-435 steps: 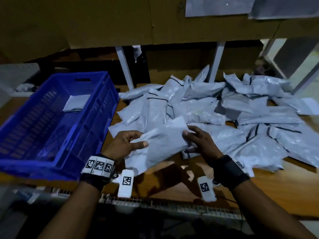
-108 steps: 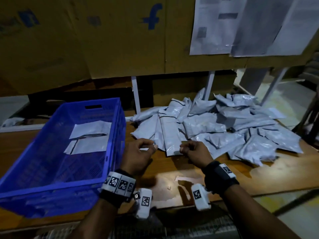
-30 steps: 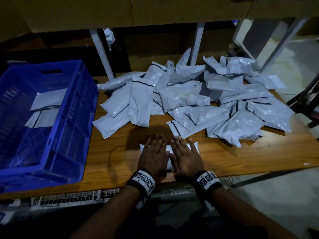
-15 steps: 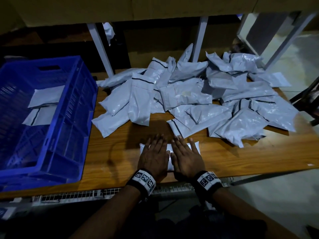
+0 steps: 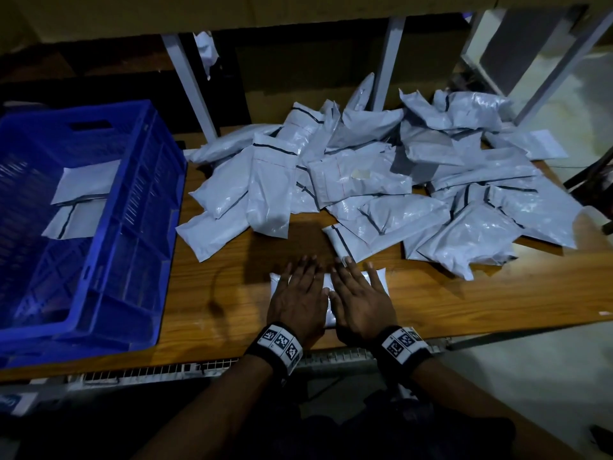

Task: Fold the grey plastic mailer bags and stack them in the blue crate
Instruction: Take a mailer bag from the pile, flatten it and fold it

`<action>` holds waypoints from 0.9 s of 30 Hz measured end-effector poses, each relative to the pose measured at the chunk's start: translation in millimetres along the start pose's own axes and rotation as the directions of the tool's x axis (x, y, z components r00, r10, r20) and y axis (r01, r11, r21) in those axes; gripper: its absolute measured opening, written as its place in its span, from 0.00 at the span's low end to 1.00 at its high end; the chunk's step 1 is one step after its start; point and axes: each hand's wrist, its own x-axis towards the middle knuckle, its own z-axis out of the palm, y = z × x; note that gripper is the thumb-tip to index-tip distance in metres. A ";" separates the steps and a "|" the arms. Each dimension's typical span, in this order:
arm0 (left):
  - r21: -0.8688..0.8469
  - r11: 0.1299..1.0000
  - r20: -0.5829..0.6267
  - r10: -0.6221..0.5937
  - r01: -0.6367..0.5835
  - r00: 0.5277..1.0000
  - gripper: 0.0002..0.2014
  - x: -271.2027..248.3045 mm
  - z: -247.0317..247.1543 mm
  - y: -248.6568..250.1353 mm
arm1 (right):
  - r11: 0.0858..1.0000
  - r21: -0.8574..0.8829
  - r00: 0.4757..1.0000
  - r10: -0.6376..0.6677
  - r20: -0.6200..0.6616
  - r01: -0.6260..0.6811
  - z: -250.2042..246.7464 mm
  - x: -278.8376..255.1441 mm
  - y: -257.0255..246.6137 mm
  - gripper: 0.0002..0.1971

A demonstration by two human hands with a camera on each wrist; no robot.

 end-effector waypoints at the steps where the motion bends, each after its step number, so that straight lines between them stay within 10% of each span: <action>1: 0.003 1.000 0.003 -0.002 0.002 1.000 0.34 0.6 -0.4 0.2 | 1.000 0.002 1.000 0.002 -0.004 -0.002 0.3 0.1 -0.3 0.28; 27: 0.053 0.998 0.011 -0.016 0.015 1.000 0.34 1.1 -0.8 4.1 | 0.999 -0.030 0.997 0.015 0.071 -0.013 -0.1 2.9 -2.3 0.31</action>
